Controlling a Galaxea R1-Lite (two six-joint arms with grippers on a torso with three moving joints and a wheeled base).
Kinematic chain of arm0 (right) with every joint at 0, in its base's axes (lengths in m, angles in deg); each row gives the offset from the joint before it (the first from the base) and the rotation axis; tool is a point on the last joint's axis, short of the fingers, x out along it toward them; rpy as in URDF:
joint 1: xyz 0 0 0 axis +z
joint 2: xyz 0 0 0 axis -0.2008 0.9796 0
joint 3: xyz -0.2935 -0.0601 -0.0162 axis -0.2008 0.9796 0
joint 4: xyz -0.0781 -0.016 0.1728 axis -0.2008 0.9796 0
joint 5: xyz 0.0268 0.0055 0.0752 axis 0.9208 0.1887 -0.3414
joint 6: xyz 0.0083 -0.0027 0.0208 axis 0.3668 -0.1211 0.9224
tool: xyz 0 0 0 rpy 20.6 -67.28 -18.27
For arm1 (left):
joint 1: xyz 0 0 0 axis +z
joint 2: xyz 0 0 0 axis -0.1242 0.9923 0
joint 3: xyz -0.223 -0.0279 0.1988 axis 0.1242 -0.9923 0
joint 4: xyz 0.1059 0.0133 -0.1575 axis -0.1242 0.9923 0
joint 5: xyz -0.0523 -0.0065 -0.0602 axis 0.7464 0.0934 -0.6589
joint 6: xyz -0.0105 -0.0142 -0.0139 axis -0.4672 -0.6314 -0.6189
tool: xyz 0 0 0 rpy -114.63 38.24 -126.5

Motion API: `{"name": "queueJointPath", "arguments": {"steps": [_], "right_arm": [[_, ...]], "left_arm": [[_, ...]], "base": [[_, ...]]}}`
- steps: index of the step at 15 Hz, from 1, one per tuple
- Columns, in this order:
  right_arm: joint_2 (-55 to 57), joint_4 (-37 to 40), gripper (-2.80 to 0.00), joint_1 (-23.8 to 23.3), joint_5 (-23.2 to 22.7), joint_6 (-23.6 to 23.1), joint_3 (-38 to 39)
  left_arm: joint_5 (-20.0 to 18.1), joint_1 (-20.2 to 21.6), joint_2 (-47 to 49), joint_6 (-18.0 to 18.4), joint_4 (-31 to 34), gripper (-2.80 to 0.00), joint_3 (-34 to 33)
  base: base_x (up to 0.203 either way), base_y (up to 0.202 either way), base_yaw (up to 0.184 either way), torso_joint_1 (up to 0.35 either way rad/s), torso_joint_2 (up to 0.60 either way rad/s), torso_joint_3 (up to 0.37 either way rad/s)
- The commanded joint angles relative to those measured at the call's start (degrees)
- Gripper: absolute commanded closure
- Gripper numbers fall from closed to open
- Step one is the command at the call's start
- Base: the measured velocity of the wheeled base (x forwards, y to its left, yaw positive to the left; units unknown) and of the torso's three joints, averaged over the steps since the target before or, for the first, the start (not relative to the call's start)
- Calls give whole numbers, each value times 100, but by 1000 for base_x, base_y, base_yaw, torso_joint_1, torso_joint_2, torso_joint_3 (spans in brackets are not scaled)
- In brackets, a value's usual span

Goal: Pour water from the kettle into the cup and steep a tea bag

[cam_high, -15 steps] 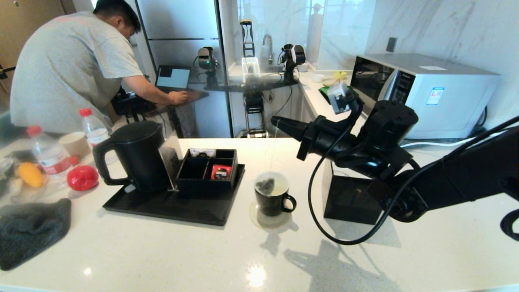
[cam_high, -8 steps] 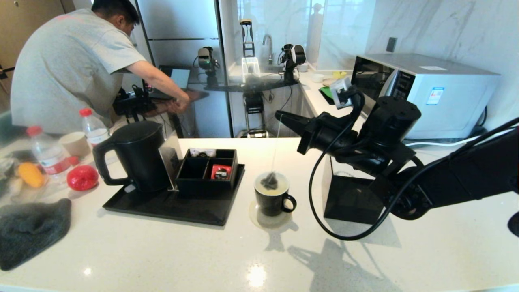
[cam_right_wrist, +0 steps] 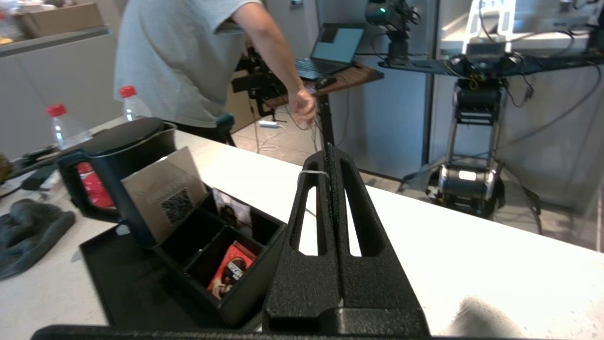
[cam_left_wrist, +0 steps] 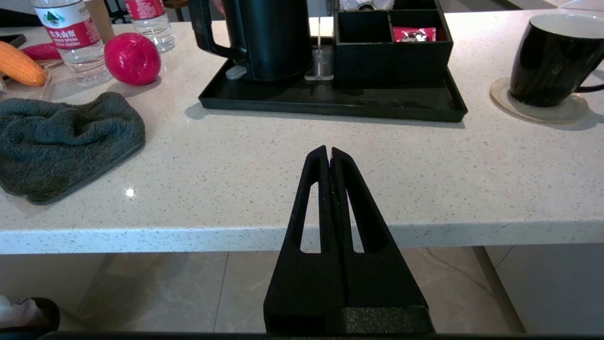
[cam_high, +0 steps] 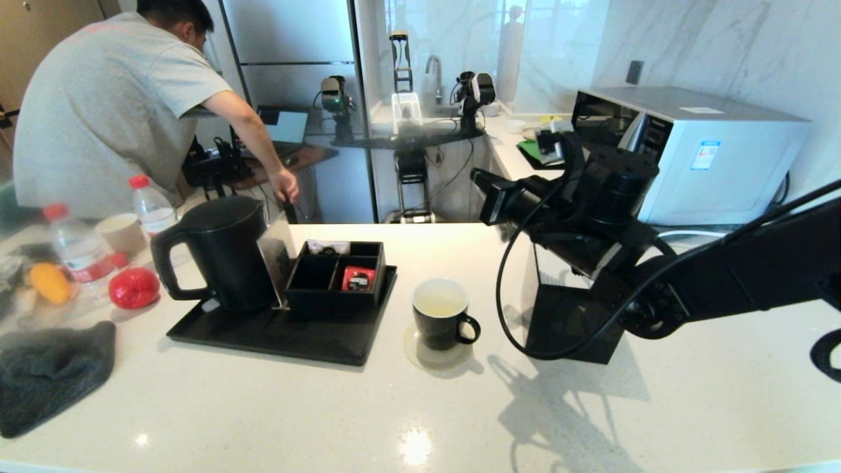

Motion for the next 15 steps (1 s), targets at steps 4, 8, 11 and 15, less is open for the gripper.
{"name": "queueJointPath", "arguments": {"steps": [4, 8, 11, 15], "right_arm": [[96, 398, 0, -11, 326, 16, -220], [141, 404, 0, 76, 319, 16, -205], [50, 446, 0, 315, 319, 16, -142], [-62, 636, 0, 402, 310, 16, -220]], "left_arm": [[1, 1, -10, 0, 0, 0, 0], [1, -4, -10, 0, 0, 0, 0], [1, 1, -10, 0, 0, 0, 0], [8, 1, -10, 0, 0, 0, 0]], "base": [[0, 0, 0, 0, 0, 0], [0, 0, 0, 0, 0, 0], [0, 0, 0, 0, 0, 0], [0, 0, 0, 0, 0, 0]]}}
